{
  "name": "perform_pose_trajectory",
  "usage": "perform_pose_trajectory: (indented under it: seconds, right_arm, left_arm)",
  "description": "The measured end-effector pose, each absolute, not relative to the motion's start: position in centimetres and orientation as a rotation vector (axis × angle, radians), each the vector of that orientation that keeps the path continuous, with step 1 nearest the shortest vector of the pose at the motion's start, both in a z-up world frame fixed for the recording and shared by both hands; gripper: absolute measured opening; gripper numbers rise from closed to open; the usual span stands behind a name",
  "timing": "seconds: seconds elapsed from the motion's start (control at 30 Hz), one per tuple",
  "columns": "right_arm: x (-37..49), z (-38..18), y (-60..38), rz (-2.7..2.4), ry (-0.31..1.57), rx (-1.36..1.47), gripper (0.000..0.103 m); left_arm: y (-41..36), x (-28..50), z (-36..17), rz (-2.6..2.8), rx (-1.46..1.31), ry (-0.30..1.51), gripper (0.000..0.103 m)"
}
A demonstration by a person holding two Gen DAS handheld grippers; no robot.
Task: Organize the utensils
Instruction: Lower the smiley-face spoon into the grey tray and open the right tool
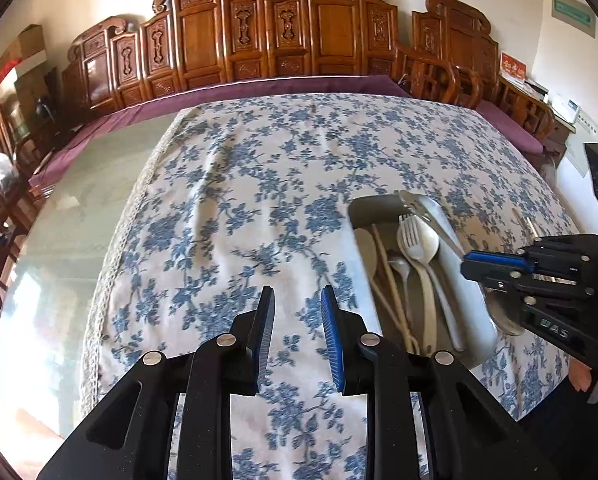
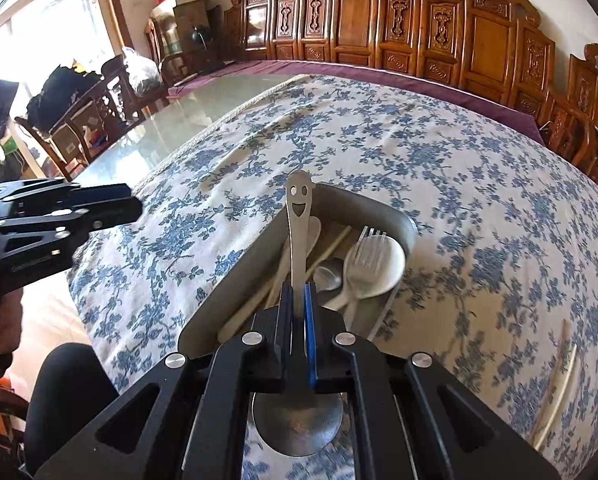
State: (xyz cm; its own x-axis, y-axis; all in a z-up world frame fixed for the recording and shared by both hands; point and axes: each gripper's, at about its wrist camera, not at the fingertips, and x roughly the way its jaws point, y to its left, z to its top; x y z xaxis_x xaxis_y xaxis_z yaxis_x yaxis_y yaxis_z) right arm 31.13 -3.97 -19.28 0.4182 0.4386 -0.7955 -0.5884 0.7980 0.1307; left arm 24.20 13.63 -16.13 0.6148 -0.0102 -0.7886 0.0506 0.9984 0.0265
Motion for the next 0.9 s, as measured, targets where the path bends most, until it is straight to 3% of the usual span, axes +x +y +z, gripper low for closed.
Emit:
perform_pose_trajectory:
  seconds: [0.5,0.9]
  right_arm:
    - [33.9,-24.3,-1.3,0.583,1.049,-0.17,0.008]
    - [35.1,-25.0,-3.0,0.544,1.066,-0.126,0.008]
  left_arm:
    - [14.4,24.5,-17.8,-0.027,0.045,0.937,0.022]
    - [13.7,24.8,-18.4,-0.036,0.054,0.951,0.022]
